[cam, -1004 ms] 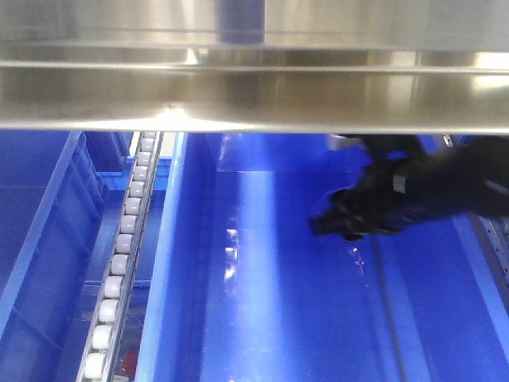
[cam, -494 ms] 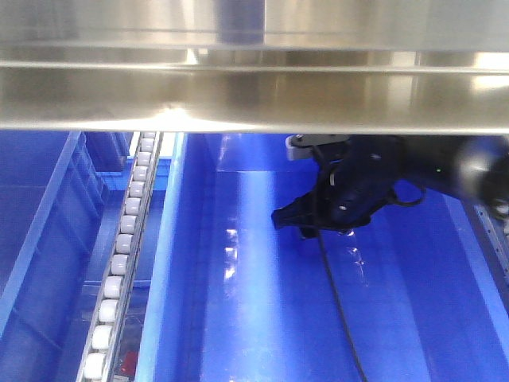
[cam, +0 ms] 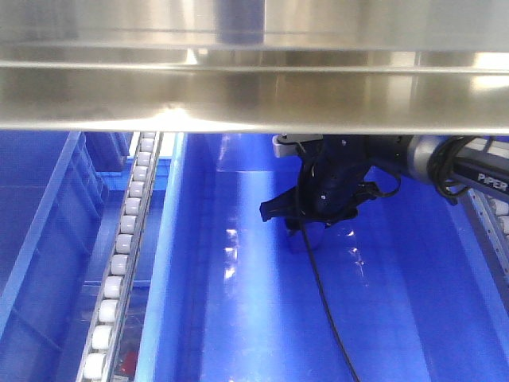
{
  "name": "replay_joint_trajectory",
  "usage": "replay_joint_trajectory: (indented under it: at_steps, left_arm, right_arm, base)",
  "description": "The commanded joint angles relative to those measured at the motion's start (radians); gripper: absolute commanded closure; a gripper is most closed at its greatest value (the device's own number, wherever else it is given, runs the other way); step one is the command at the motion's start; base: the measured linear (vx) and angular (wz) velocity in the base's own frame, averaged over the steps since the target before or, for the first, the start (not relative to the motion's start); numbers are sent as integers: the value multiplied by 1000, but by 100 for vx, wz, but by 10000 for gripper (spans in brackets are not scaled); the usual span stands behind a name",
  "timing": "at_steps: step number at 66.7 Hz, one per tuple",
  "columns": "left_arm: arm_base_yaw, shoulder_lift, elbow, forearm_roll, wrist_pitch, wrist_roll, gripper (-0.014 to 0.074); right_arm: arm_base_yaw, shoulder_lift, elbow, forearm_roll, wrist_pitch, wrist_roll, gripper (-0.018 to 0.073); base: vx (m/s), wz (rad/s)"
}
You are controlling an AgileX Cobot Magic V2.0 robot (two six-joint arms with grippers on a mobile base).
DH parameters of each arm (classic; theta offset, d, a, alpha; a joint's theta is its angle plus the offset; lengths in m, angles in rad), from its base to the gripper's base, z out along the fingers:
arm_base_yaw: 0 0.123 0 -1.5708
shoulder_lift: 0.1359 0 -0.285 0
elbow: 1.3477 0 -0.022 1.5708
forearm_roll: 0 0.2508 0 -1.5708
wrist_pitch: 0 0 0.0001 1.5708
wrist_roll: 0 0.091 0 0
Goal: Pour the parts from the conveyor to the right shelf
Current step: 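Extend the right gripper into the bin and open it to drop the block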
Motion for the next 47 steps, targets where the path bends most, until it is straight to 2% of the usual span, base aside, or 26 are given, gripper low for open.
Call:
replay_joint_trajectory:
  at_steps: [1,8,32,37,47]
  left_arm:
    - [-4,-11,27,-9,-79,-7,603]
    - [-4,-11,27,-9,-79,-7,603]
    - [-4,-11,27,-9,-79,-7,603]
    - [-4,-11,27,-9,-79,-7,603]
    - [-4,-11,27,-9,-79,-7,603]
  right_arm:
    - [0,-48,-31,-9,-21,-2,-22]
    - [0,-54,-31,-15,-21,-14,-52]
    - [48,-185,-30,-35,-55,-83,-33]
    - [64,-228,-15,-36,-90,-82,-33]
    - [76,-349,134,-38,-262,-75,-33]
  base:
    - [0,0]
    - [0,0]
    - [0,0]
    - [0,0]
    - [0,0]
